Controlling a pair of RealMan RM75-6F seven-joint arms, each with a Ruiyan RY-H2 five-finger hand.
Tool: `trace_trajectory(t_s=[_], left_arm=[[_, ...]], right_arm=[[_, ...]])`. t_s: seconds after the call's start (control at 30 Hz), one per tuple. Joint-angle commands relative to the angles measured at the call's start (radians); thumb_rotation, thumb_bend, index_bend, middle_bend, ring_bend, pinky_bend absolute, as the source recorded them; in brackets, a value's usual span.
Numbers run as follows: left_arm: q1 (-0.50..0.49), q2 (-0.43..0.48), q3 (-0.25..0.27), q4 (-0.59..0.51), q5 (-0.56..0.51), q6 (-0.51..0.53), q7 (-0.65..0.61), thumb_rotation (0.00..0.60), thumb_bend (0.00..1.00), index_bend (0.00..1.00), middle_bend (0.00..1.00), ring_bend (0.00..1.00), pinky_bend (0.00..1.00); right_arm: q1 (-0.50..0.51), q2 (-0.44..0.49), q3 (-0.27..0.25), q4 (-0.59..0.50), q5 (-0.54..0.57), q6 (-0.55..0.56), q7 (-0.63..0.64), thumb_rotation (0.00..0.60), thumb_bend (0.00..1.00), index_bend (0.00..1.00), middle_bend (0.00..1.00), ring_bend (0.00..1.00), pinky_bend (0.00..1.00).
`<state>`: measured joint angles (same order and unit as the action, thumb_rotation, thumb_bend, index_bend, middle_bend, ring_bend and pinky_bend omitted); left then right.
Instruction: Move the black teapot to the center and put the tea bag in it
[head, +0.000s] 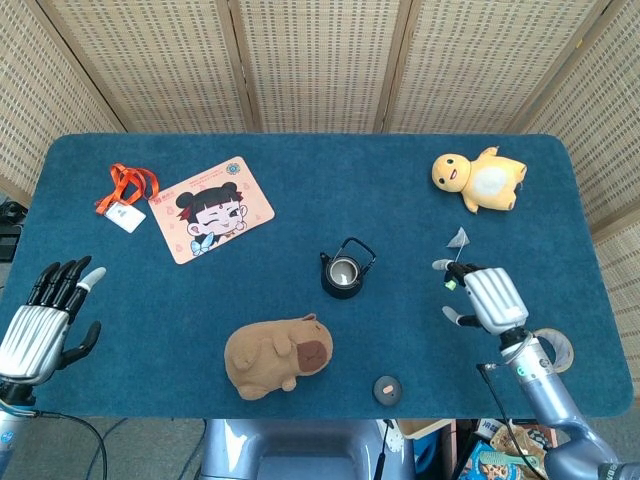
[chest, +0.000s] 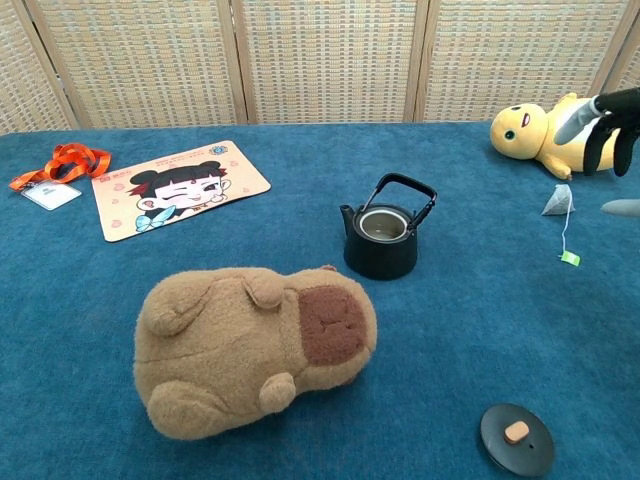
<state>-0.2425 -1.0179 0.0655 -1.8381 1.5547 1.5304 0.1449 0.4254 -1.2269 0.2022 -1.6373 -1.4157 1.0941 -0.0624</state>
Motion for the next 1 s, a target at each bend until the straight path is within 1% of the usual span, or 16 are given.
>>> trace_trajectory(t_s=[0.03, 0.2, 0.33, 0.67, 1.0], left_arm=[[-0.002, 0.01, -0.01, -0.011, 0.002, -0.008, 0.005, 0.6, 0.48, 0.1, 0.01, 0.0, 0.0], [-0.004, 0.021, -0.025, -0.027, 0.008, -0.023, 0.015, 0.6, 0.48, 0.1, 0.01, 0.0, 0.0], [-0.002, 0.026, -0.034, -0.038, 0.009, -0.032, 0.019, 0.6, 0.47, 0.1, 0.01, 0.0, 0.0], [0.002, 0.035, -0.046, -0.065, 0.023, -0.059, 0.032, 0.6, 0.48, 0.1, 0.01, 0.0, 0.0], [0.009, 0.038, -0.055, -0.071, 0.028, -0.07, 0.034, 0.6, 0.47, 0.1, 0.01, 0.0, 0.0]], right_arm=[[0.031, -0.019, 0.008, 0.031, 0.022, -0.035, 0.001, 0.6, 0.38, 0.38, 0.63, 0.63, 0.76], [0.072, -0.051, 0.013, 0.098, 0.056, -0.081, 0.001, 0.6, 0.38, 0.42, 0.71, 0.71, 0.82], [0.096, -0.069, 0.01, 0.149, 0.08, -0.113, -0.011, 0.6, 0.38, 0.44, 0.74, 0.76, 0.86], [0.156, -0.078, -0.013, 0.245, 0.134, -0.21, -0.069, 0.6, 0.38, 0.49, 0.78, 0.78, 0.88], [0.185, -0.102, -0.031, 0.309, 0.166, -0.254, -0.093, 0.6, 0.38, 0.52, 0.79, 0.8, 0.89]])
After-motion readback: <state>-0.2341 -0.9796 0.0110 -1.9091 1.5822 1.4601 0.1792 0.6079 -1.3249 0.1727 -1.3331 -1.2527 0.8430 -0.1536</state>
